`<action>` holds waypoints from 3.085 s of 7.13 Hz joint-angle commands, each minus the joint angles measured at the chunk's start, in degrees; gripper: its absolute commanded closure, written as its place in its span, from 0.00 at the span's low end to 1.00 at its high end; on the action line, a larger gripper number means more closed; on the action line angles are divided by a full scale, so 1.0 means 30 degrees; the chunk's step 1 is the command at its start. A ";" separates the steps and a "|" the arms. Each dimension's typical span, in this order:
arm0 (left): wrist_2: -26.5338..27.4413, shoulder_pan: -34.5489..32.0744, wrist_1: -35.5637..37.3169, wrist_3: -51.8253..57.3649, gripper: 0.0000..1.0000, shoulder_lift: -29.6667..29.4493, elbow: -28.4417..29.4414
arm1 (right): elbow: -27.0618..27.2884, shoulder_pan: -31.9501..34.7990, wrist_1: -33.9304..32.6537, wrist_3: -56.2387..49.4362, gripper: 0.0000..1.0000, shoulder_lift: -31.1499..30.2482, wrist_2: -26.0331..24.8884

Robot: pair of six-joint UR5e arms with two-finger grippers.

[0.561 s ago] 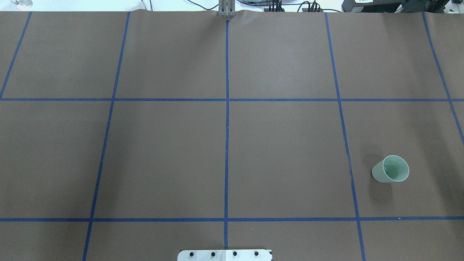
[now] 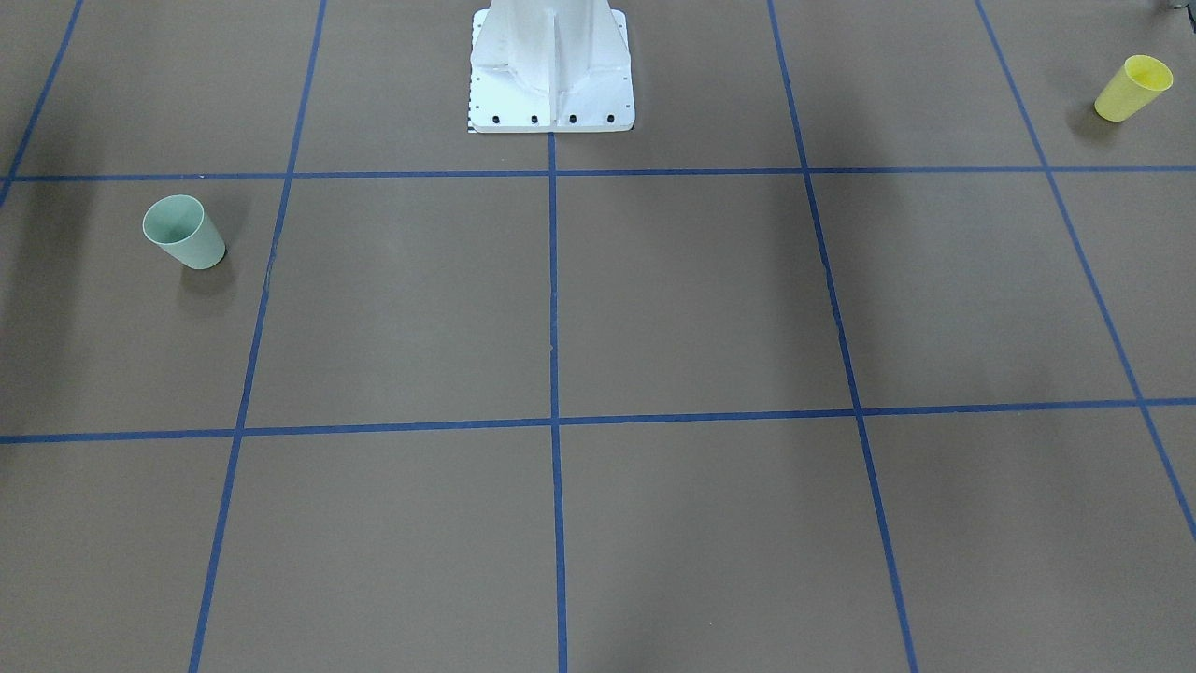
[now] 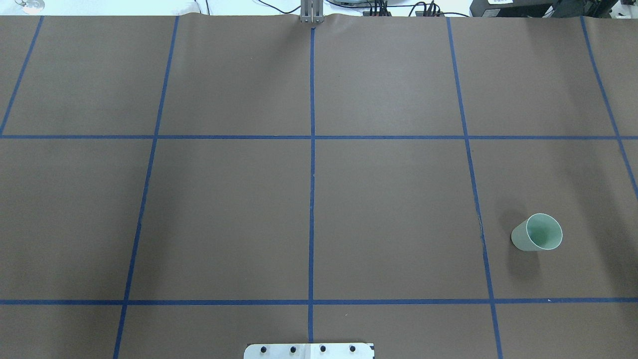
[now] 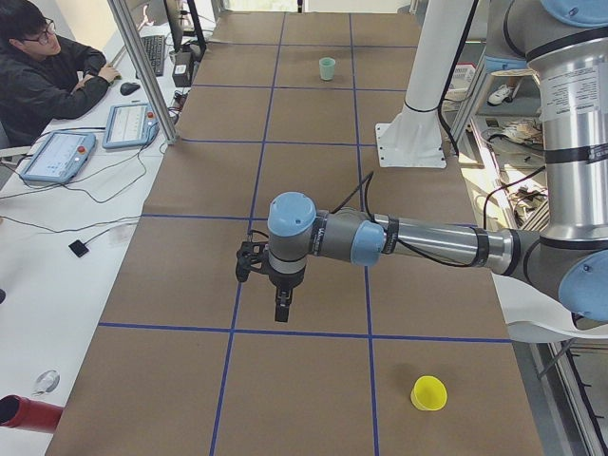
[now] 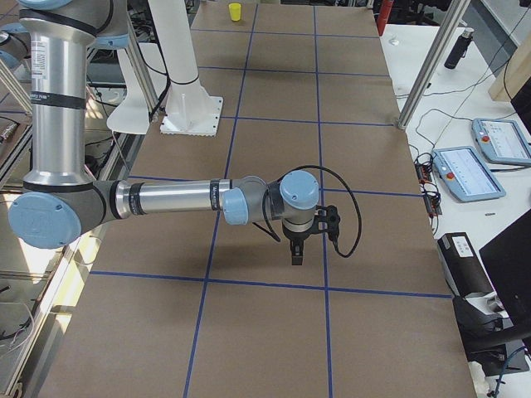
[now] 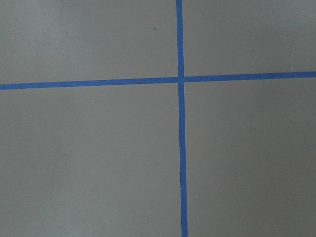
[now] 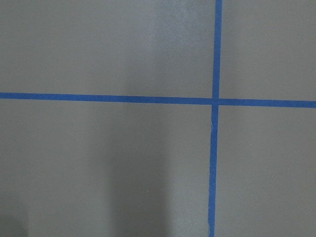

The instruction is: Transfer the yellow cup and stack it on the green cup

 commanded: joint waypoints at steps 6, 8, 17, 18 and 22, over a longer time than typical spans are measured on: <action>-0.2652 0.0288 -0.2305 0.0047 0.00 -0.0509 -0.2370 | -0.0003 0.0000 0.0000 0.0006 0.00 0.0000 -0.0024; -0.1452 0.0961 -0.0949 -0.1116 0.00 -0.0245 -0.2664 | -0.0003 0.0000 0.0000 -0.0023 0.00 0.0000 -0.0024; 1.4633 1.9475 0.8206 -3.3275 0.00 0.5969 -0.8797 | 0.0173 0.0000 0.0029 -0.0258 0.00 -0.0440 -0.0024; 1.4637 2.1625 0.8958 -3.7206 0.00 0.5881 -0.7194 | 0.0173 0.0000 0.0029 -0.0287 0.00 -0.0469 -0.0053; 1.4286 2.4017 1.0577 -4.6752 0.00 0.5531 -0.2531 | 0.0466 0.0000 0.0640 -0.0287 0.00 -0.1228 -0.0083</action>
